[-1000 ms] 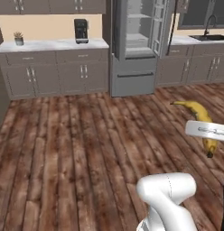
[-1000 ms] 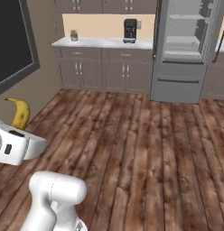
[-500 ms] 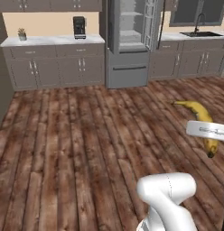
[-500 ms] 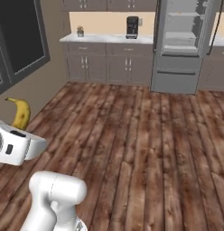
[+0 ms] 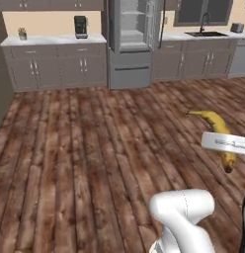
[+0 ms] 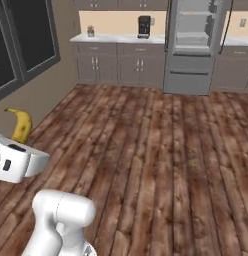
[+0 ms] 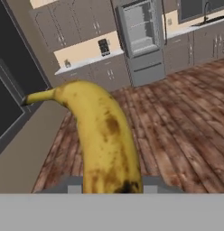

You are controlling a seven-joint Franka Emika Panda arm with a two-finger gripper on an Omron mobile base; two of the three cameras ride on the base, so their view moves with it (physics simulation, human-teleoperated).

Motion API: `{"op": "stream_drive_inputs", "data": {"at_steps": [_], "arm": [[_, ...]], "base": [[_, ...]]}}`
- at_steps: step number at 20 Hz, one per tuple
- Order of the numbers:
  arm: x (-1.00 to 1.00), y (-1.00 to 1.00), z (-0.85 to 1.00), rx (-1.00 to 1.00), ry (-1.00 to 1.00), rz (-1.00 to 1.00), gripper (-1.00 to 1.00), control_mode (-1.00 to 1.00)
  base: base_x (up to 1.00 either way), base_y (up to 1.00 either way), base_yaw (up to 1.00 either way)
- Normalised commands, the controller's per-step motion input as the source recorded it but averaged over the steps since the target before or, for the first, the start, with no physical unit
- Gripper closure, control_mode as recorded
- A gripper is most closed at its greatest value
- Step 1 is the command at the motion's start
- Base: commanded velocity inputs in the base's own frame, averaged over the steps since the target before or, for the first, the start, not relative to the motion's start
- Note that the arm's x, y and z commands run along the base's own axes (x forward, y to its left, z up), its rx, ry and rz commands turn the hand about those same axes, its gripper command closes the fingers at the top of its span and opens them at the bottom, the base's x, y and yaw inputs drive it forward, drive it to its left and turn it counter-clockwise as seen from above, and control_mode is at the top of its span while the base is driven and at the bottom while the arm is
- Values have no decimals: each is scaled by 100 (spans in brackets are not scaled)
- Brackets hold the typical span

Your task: Pick up the banana and pear from the fridge and place one fruit on each plate on the dining counter.

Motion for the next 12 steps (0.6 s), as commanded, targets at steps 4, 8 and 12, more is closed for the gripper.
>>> {"op": "stream_drive_inputs", "data": {"at_steps": [4,8,12], "arm": [[0,0,0,0,0,0,100,100],[0,0,0,0,0,0,100,100],[0,0,0,0,0,0,100,100]], "base": [[-84,-98,-5],[-45,-100,0],[-67,-100,0]]}}
